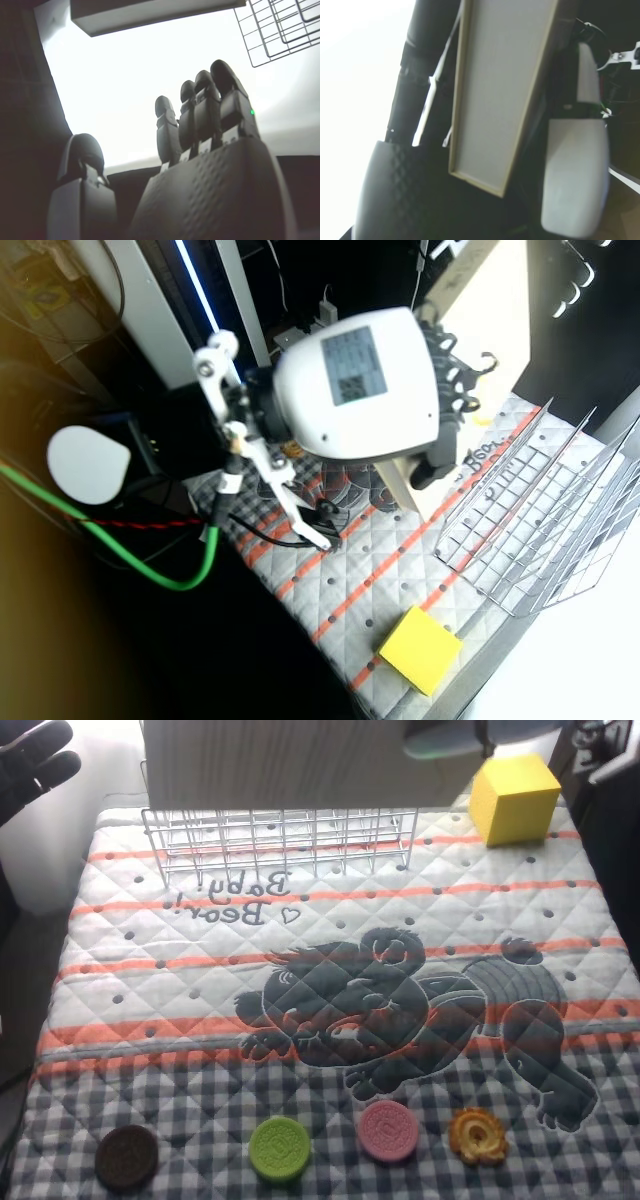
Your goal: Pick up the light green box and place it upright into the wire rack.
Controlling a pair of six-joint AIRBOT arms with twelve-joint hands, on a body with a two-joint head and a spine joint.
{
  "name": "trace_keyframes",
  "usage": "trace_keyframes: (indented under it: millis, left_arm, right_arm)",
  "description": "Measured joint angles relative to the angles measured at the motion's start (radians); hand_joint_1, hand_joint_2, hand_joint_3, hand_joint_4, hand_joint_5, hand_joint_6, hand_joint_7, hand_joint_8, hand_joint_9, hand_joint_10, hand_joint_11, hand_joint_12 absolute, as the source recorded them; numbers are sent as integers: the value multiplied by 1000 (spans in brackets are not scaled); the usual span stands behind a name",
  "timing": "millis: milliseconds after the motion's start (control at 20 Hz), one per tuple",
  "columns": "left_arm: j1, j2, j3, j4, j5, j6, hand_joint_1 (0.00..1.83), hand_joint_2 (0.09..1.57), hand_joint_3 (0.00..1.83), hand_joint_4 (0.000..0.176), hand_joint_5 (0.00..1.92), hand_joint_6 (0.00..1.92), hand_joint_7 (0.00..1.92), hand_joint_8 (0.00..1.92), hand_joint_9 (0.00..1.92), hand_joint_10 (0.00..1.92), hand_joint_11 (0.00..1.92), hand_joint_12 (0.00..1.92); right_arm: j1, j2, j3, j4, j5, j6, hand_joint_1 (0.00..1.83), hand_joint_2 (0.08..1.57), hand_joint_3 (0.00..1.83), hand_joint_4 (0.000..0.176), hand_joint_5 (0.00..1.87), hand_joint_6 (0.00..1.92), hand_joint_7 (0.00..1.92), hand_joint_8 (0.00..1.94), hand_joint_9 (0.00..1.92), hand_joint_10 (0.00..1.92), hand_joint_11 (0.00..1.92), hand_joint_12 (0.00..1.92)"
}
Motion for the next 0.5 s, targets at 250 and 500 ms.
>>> trace_keyframes:
  millis: [250, 500]
  left_arm:
    - [0, 0, 0, 2, 2, 0, 551, 968, 0, 125, 456, 0, 314, 1, 284, 1, 0, 656]
    - [0, -2, 0, 2, 10, 0, 585, 964, 0, 128, 448, 1, 314, 1, 284, 1, 0, 619]
  right_arm:
    - [12, -39, 31, -7, -46, -13, 1133, 1172, 1, 0, 870, 1138, 1460, 0, 1598, 0, 1354, 691]
    - [19, -57, 68, -10, -87, -13, 1134, 1171, 2, 0, 871, 1137, 1465, 0, 1611, 2, 1412, 539]
